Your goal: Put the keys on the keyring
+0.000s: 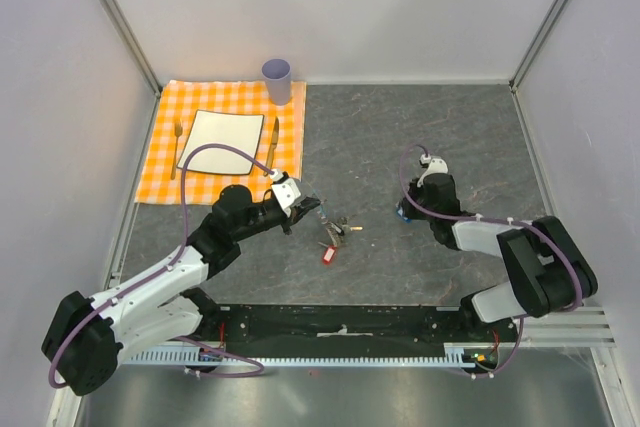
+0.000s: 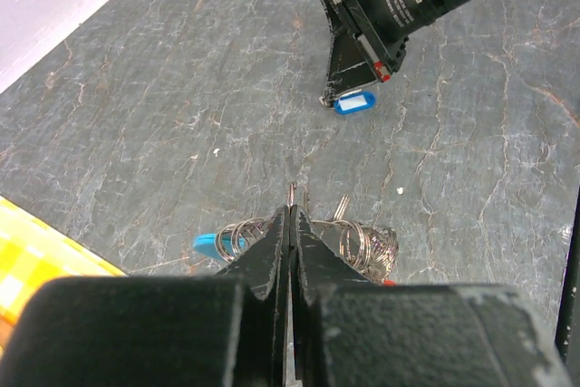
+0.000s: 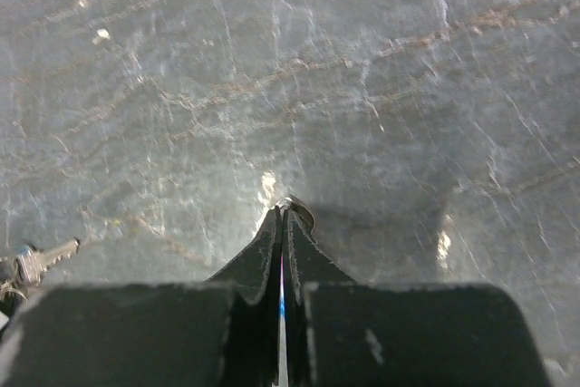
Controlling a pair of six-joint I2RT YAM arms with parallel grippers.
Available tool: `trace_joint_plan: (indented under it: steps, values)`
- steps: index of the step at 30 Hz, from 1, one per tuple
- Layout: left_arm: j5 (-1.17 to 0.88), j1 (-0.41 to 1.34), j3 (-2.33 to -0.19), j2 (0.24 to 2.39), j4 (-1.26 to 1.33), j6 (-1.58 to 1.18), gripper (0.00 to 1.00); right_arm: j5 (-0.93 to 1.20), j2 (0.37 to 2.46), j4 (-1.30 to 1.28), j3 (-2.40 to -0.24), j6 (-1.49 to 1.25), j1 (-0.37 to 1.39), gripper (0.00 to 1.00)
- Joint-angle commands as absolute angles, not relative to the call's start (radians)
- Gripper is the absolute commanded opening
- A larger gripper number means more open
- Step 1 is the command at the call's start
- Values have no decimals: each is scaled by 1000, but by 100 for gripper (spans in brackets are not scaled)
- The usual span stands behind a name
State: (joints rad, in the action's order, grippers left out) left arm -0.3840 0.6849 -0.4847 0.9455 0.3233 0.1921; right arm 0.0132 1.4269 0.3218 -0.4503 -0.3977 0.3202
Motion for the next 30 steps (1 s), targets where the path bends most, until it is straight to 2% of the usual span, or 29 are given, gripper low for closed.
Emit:
trace_joint_plan:
  steps: [1,3,6,10,13,19,23,24,30]
  values:
    - [-359,684,-476,930,348,225,2,-84,1485,629,-388,-390,362,1]
    - [-357,683,-472,930,351,225,2,-94,1514,666,-383,-385,364,2]
    - [-356,684,-468,923,359,225,2,-97,1532,651,-403,-383,365,8]
    - [-357,683,-466,925,359,225,2,-81,1499,571,-437,-402,367,28]
    - [-356,683,-468,925,357,225,2,-75,1444,454,-478,-399,367,33]
    - [-362,683,-468,923,357,224,2,-118,1368,93,-658,-365,353,34]
    - [-364,684,-468,920,357,222,2,-19,1391,-125,-758,-423,276,30]
    - [-365,683,-468,919,356,222,2,51,1397,-139,-776,-431,261,29]
    - [-370,683,-468,916,357,219,2,153,1483,-241,-860,-465,222,29]
